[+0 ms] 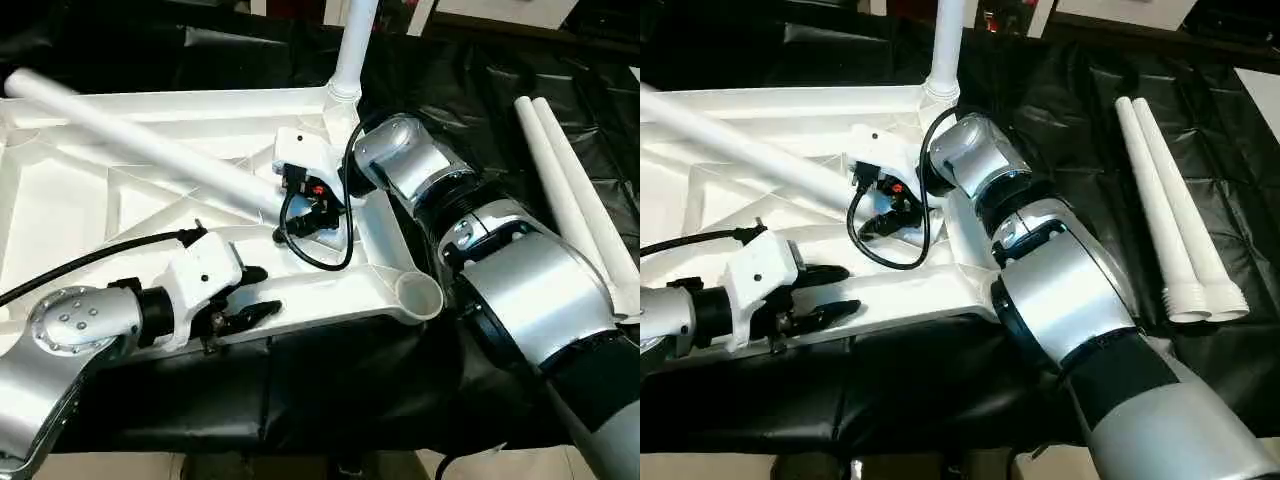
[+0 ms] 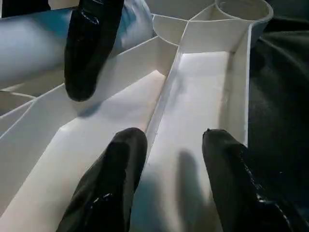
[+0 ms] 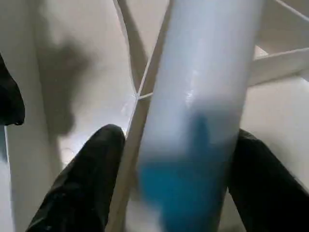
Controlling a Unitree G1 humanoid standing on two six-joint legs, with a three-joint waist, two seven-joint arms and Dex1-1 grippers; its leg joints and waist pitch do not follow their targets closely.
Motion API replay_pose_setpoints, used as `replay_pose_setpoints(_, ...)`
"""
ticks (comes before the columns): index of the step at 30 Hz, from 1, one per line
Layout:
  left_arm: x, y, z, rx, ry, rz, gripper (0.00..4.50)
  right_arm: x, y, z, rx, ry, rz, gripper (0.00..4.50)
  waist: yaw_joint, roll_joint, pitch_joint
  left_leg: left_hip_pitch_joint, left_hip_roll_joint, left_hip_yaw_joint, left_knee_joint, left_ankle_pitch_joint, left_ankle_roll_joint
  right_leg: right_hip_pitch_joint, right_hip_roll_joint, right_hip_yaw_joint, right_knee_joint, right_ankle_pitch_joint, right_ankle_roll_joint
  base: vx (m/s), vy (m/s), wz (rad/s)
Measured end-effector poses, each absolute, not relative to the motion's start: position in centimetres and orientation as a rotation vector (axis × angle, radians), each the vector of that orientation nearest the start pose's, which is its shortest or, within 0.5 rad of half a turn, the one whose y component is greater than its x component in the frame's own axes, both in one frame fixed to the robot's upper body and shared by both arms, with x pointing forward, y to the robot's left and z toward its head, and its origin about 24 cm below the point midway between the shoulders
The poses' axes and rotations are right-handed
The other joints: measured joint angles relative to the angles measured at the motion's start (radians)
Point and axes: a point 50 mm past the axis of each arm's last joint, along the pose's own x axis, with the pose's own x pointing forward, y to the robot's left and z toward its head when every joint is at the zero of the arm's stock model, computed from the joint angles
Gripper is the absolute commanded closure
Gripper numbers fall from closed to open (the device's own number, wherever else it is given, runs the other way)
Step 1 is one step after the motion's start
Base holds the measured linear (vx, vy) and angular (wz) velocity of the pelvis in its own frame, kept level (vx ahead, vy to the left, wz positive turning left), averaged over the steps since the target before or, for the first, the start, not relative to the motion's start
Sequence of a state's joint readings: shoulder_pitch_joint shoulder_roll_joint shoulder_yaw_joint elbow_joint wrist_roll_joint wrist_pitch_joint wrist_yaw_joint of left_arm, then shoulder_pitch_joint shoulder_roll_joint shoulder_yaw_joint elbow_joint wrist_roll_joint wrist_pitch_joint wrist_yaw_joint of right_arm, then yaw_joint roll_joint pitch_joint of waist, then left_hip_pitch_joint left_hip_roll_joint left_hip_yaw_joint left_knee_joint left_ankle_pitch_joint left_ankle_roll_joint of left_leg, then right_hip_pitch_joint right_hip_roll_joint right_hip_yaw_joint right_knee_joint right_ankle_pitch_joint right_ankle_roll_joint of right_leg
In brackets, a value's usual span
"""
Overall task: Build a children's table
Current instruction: Insert table leg to table base
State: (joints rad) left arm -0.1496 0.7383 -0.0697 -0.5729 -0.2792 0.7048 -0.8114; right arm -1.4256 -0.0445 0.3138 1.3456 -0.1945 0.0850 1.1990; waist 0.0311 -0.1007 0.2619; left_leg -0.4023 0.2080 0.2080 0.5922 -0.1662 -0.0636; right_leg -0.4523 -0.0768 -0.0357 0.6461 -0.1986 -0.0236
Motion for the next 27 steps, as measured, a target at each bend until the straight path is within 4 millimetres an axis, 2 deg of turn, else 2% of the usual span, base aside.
replay_pose_setpoints(8, 23.2, 16.9, 14.1, 0.490, 0.272, -0.958, 2.20, 38.2, -1.7, 18.0, -0.644, 0.430, 1.395, 2.35, -0.001, 0.000, 0.000, 0.000, 0.000, -0.001, 0.000, 0.004, 0.001, 0.000, 0.000, -0.001, 0.001, 0.003, -0.004, 0.000, 0.000, 0.00)
replay_pose_setpoints(12, 23.3, 16.9, 14.1, 0.492, 0.269, -0.958, 2.20, 38.3, -1.7, 18.1, -0.637, 0.425, 1.387, 2.51, 0.000, 0.000, 0.000, 0.000, 0.000, -0.001, 0.000, 0.005, 0.002, 0.000, 0.000, -0.001, 0.001, 0.004, -0.006, 0.000, 0.000, 0.00)
replay_pose_setpoints(15, 23.5, 17.0, 14.1, 0.490, 0.264, -0.958, 2.20, 38.4, -1.8, 18.4, -0.549, 0.382, 1.371, 2.56, 0.000, 0.000, 0.000, 0.000, 0.000, -0.001, 0.000, 0.006, 0.002, 0.000, 0.000, -0.001, 0.001, 0.005, -0.008, 0.000, 0.000, 0.00)
replay_pose_setpoints(18, 23.6, 17.0, 14.1, 0.474, 0.263, -0.961, 2.20, 38.6, -2.0, 19.2, -0.447, 0.332, 1.362, 2.59, 0.001, 0.000, 0.000, 0.000, 0.000, -0.001, 0.000, 0.006, 0.002, 0.000, 0.000, -0.001, 0.001, 0.006, -0.008, 0.000, 0.000, 0.00)
replay_pose_setpoints(23, 24.5, 16.9, 15.3, 0.417, 0.183, -0.966, 2.20, 38.9, -2.0, 22.0, -0.288, 0.213, 1.371, 2.59, 0.006, 0.007, -0.002, -0.001, 0.000, -0.003, 0.003, 0.006, 0.002, 0.000, 0.001, -0.003, 0.002, 0.006, -0.010, 0.000, 0.000, 0.00)
replay_pose_setpoints(24, 24.7, 16.8, 15.5, 0.407, 0.167, -0.964, 2.20, 39.0, -2.3, 22.4, -0.271, 0.195, 1.366, 2.59, 0.007, 0.010, -0.003, -0.002, 0.000, -0.004, 0.004, 0.006, 0.003, 0.000, 0.001, -0.003, 0.002, 0.007, -0.010, 0.000, 0.000, 0.00)
replay_pose_setpoints(26, 25.9, 16.5, 16.2, 0.341, 0.082, -0.930, 2.20, 39.3, -3.4, 23.1, -0.214, 0.150, 1.350, 2.60, 0.022, 0.027, -0.005, -0.005, 0.000, -0.005, 0.009, 0.005, 0.005, 0.001, 0.001, -0.004, 0.003, 0.007, -0.012, 0.000, 0.000, 0.00)
replay_pose_setpoints(27, 26.9, 16.2, 17.0, 0.291, 0.017, -0.893, 2.20, 39.5, -4.1, 23.7, -0.184, 0.115, 1.333, 2.60, 0.032, 0.039, -0.005, -0.009, 0.000, -0.007, 0.012, 0.005, 0.005, 0.000, 0.001, -0.005, 0.003, 0.009, -0.014, 0.000, 0.000, 0.00)
